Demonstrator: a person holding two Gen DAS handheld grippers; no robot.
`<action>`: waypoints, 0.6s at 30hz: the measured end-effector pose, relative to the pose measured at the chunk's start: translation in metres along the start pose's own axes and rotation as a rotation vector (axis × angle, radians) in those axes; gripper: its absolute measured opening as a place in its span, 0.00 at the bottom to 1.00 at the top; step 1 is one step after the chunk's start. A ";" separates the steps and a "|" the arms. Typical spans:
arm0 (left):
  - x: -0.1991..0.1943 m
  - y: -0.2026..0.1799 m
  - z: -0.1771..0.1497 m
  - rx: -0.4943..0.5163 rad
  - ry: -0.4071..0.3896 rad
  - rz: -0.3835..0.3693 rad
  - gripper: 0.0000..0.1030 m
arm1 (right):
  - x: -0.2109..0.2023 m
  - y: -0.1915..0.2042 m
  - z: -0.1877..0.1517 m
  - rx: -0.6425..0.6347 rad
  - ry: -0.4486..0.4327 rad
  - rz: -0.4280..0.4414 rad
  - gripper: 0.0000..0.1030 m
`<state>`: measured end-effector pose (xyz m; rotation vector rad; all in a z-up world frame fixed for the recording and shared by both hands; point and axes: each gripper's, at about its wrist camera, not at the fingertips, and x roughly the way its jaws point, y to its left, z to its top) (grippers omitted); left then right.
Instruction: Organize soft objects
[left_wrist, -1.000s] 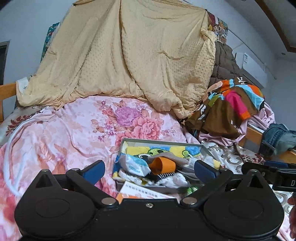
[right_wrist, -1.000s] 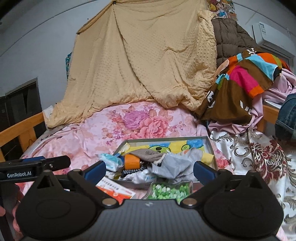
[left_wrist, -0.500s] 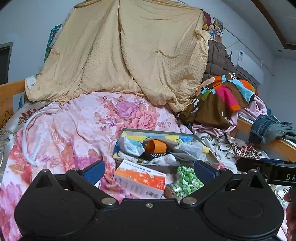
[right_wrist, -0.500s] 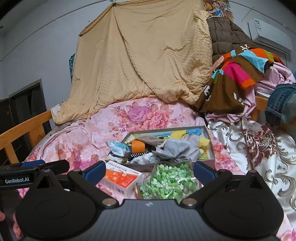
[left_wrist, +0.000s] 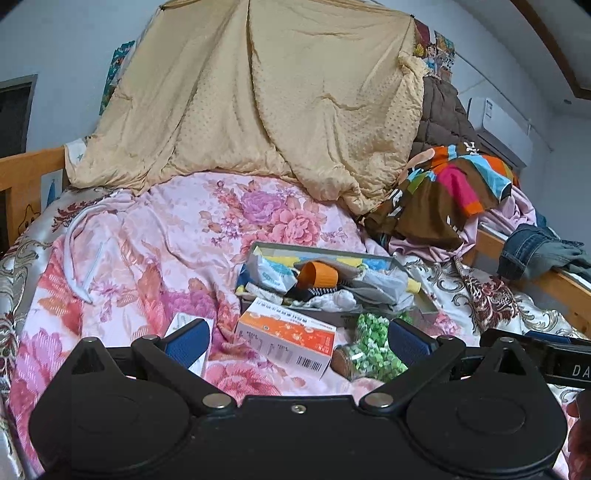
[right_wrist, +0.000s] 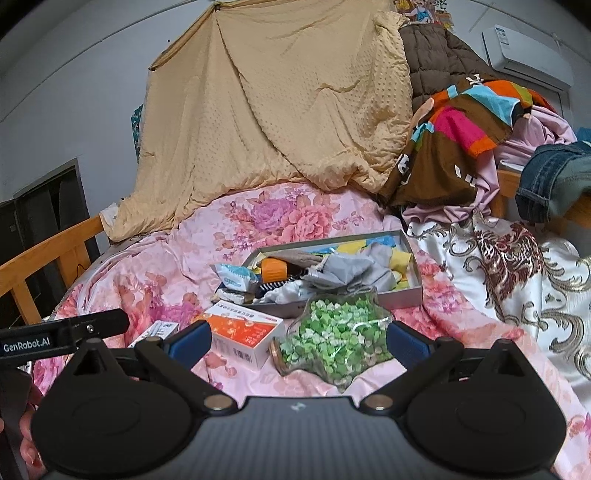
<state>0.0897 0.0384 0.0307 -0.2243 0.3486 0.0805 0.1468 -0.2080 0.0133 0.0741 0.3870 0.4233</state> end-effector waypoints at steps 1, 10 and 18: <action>-0.001 0.000 -0.002 -0.001 0.005 0.001 0.99 | -0.001 0.000 -0.001 0.001 0.002 -0.001 1.00; -0.005 -0.003 -0.012 0.013 0.035 0.006 0.99 | -0.007 -0.003 -0.012 0.022 0.009 -0.018 1.00; -0.005 -0.003 -0.025 0.001 0.092 0.031 0.99 | -0.008 -0.001 -0.022 0.009 0.028 -0.023 1.00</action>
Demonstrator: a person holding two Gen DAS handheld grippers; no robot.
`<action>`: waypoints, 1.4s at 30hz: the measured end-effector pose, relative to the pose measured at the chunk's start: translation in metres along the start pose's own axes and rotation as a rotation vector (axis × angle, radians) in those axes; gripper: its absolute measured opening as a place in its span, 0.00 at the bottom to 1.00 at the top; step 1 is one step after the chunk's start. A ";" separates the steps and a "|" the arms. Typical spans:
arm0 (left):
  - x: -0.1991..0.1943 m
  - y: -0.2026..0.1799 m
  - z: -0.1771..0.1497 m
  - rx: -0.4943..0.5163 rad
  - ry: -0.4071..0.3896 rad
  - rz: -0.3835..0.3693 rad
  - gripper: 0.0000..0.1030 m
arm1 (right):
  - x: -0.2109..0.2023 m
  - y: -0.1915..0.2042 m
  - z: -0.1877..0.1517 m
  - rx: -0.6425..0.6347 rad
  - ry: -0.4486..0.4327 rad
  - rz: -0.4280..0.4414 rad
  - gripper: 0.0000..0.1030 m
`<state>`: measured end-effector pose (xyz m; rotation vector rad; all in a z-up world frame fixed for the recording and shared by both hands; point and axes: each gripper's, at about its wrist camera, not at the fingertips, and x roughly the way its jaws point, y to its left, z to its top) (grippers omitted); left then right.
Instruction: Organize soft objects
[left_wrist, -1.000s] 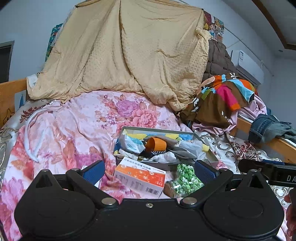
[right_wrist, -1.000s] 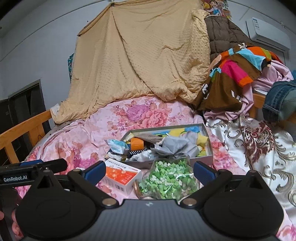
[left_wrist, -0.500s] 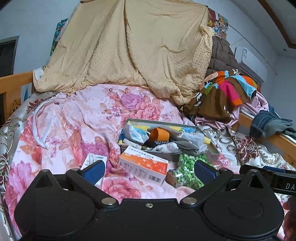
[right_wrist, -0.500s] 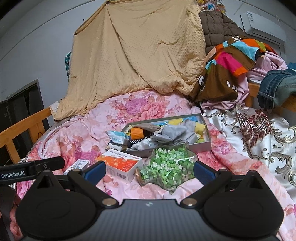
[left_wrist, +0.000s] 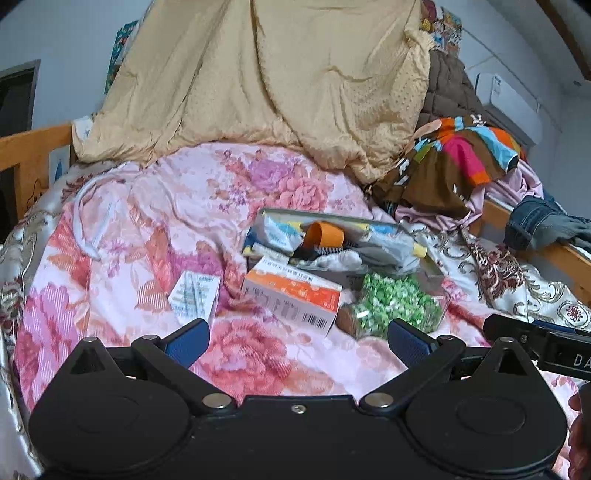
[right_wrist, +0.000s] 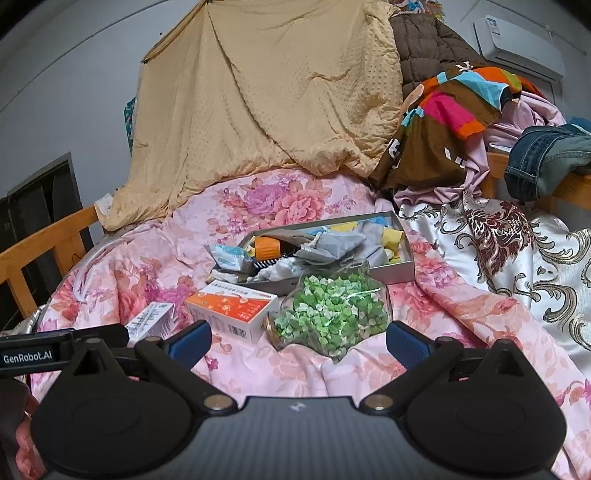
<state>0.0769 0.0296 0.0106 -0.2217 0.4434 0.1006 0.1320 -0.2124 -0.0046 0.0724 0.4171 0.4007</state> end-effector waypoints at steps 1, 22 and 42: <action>0.000 0.000 -0.001 0.000 0.004 0.002 0.99 | 0.000 0.001 -0.001 -0.004 0.001 0.000 1.00; -0.008 0.004 -0.010 0.000 0.019 0.052 0.99 | -0.002 0.013 -0.017 -0.050 0.036 0.023 1.00; 0.001 0.008 -0.016 -0.022 0.057 0.095 0.99 | 0.006 0.012 -0.028 -0.054 0.064 0.014 1.00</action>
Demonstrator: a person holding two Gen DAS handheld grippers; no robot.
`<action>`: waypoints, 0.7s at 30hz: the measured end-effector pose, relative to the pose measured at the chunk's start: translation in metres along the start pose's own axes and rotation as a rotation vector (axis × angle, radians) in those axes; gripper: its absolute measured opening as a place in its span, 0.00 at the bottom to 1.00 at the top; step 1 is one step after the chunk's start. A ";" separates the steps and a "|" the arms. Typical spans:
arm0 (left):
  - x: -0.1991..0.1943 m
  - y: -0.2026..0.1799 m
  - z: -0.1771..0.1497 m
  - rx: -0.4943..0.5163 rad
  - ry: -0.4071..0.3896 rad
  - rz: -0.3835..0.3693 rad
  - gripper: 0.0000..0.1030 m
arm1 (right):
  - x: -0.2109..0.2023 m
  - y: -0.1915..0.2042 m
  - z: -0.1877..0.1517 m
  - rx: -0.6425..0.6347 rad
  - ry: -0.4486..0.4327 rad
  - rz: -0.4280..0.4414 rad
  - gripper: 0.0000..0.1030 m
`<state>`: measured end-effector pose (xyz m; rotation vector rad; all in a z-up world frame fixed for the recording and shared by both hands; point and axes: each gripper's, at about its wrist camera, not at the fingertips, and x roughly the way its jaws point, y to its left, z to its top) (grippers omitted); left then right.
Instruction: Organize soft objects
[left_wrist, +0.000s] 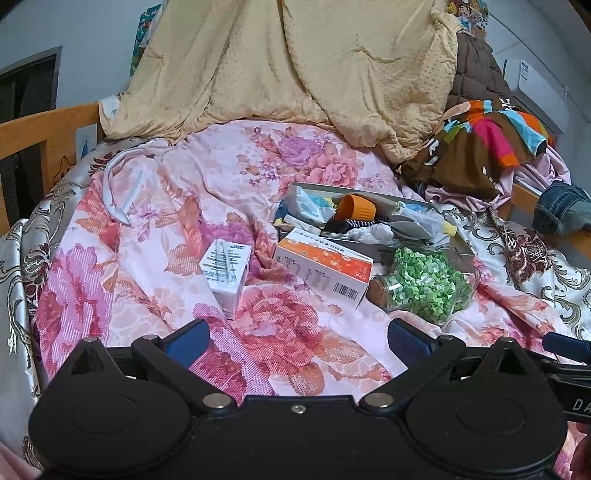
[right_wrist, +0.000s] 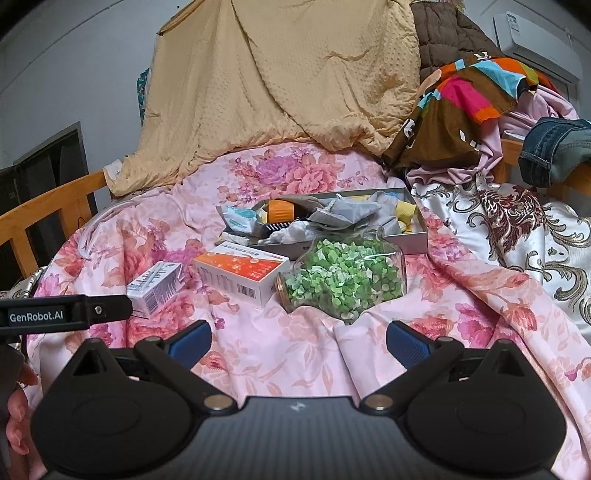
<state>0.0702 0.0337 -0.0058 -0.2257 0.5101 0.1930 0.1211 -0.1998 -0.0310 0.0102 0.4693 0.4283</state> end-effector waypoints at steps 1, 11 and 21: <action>0.001 0.000 0.000 0.000 0.003 0.002 0.99 | 0.000 0.000 0.000 0.002 0.001 -0.001 1.00; 0.006 -0.002 -0.004 0.009 0.004 0.018 0.99 | 0.004 -0.003 -0.003 0.025 -0.008 -0.027 1.00; 0.008 -0.005 -0.007 0.039 -0.008 0.029 0.99 | 0.005 -0.005 -0.005 0.025 -0.021 -0.060 1.00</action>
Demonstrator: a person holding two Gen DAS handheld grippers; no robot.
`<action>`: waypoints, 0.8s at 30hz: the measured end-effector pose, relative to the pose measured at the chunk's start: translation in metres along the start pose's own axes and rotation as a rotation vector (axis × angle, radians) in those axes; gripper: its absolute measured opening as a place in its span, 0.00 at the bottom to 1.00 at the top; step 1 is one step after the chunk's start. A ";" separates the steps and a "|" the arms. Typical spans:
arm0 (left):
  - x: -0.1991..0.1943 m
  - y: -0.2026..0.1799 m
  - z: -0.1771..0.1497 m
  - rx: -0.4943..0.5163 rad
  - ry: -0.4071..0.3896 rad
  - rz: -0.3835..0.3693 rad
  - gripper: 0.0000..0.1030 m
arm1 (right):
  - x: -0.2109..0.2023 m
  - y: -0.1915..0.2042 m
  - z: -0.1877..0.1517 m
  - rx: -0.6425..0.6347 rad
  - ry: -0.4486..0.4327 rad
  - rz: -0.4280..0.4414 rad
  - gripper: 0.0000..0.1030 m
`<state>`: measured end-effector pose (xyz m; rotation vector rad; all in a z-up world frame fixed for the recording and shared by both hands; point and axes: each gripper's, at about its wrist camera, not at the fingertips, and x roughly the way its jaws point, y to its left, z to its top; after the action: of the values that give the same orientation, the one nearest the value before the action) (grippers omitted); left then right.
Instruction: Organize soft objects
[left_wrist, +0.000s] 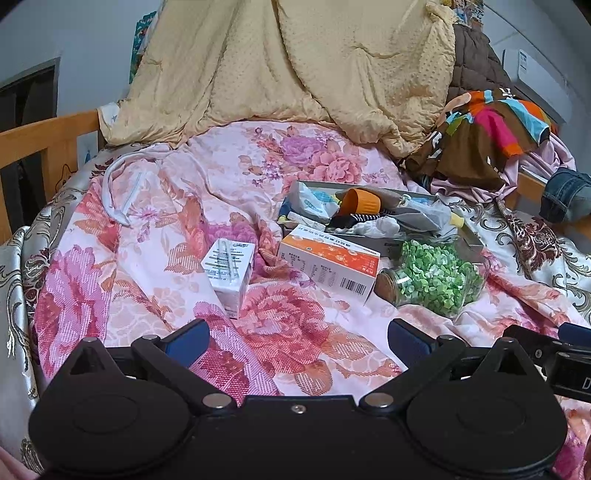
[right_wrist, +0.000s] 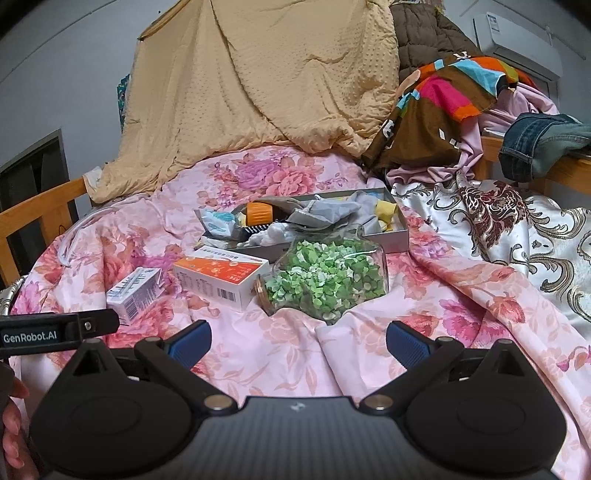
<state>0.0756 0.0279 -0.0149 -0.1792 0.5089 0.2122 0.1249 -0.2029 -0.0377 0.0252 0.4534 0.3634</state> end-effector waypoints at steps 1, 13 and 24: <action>0.000 0.000 0.000 0.000 0.001 0.000 0.99 | 0.000 0.000 0.000 -0.002 0.002 0.001 1.00; 0.001 0.000 -0.001 -0.002 0.001 0.002 0.99 | 0.004 0.001 -0.003 -0.017 0.006 -0.012 1.00; 0.002 0.000 -0.003 0.003 0.005 0.002 0.99 | 0.005 -0.001 -0.002 -0.010 0.007 -0.020 1.00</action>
<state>0.0763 0.0278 -0.0185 -0.1761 0.5141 0.2128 0.1278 -0.2019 -0.0419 0.0101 0.4582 0.3460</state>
